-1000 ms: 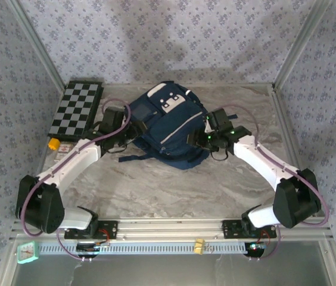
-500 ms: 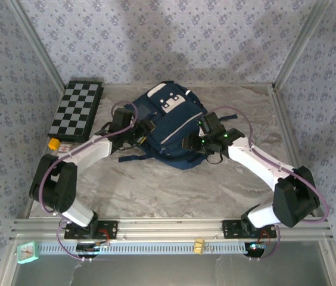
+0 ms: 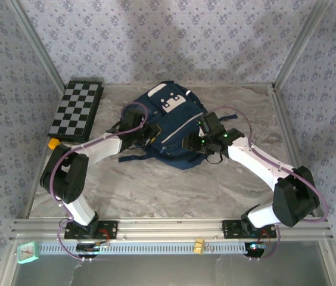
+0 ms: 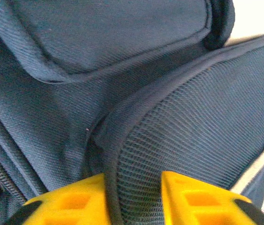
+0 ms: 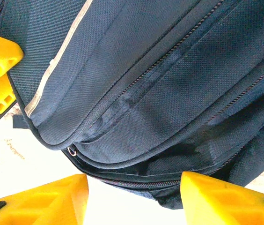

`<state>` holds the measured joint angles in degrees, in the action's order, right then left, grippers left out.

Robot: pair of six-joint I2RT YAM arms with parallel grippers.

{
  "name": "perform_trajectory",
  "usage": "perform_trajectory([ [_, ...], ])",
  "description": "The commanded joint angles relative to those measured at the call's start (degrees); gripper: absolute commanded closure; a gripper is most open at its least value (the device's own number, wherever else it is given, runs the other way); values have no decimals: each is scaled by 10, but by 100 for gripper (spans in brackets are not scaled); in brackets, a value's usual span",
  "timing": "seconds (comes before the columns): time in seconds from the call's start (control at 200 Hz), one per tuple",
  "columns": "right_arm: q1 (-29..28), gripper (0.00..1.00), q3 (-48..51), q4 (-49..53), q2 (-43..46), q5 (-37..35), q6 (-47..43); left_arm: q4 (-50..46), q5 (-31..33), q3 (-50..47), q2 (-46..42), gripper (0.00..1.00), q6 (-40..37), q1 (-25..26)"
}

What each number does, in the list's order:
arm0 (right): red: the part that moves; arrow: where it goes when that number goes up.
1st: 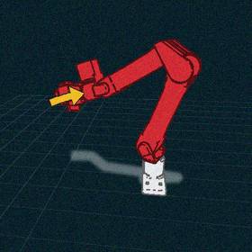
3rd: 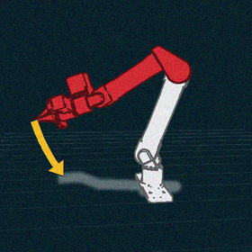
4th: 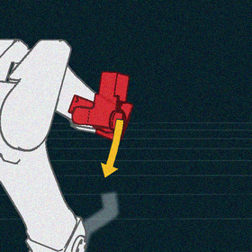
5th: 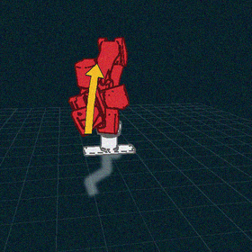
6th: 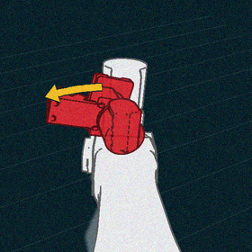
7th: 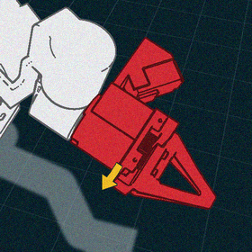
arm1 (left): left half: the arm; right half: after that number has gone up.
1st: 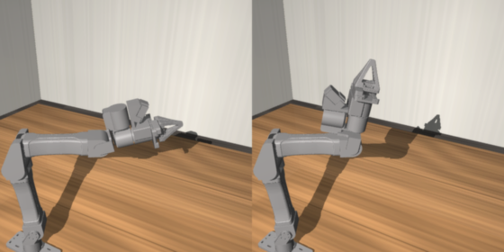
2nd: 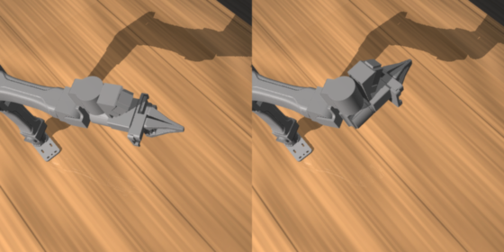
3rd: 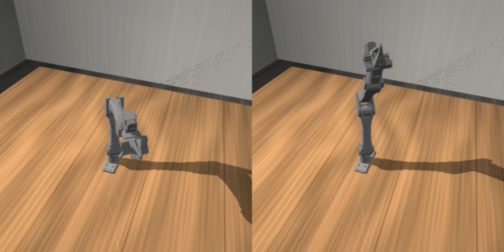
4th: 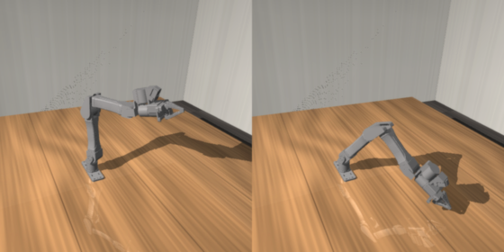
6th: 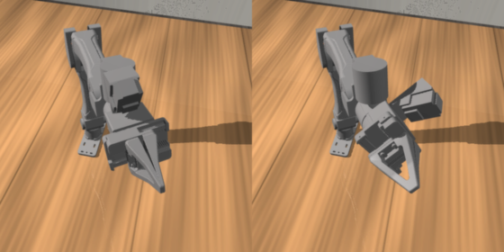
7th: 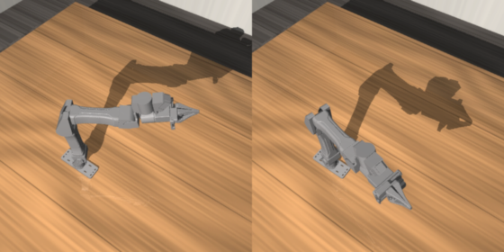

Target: Pack the student bag

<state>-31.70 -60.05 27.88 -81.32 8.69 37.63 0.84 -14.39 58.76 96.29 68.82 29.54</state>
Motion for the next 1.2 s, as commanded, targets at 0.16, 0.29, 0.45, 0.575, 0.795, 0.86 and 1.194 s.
perform_trajectory([
  [0.16, -3, 43, -44, 63, -5, -44, -32, 30, 34, 33, 9, 90, 37, 25],
  [0.29, -22, 39, -69, 108, -9, -84, -32, 35, 46, 34, 7, 99, 67, 39],
  [0.45, -66, 34, -95, 132, -20, -143, 1, 53, 41, 38, 3, 100, 95, 51],
  [0.575, -104, 33, -113, 139, -40, -174, 38, 59, 27, 47, 6, 100, 109, 63],
  [0.795, -147, 33, -111, 114, -55, -226, 106, 64, 26, 48, -1, 100, 124, 69],
  [0.86, -161, 33, -115, 104, -66, -249, 118, 69, 25, 49, -1, 100, 126, 73],
  [1.194, -168, 38, -137, 108, -124, -292, 152, 69, 31, 48, -12, 100, 136, 76],
])
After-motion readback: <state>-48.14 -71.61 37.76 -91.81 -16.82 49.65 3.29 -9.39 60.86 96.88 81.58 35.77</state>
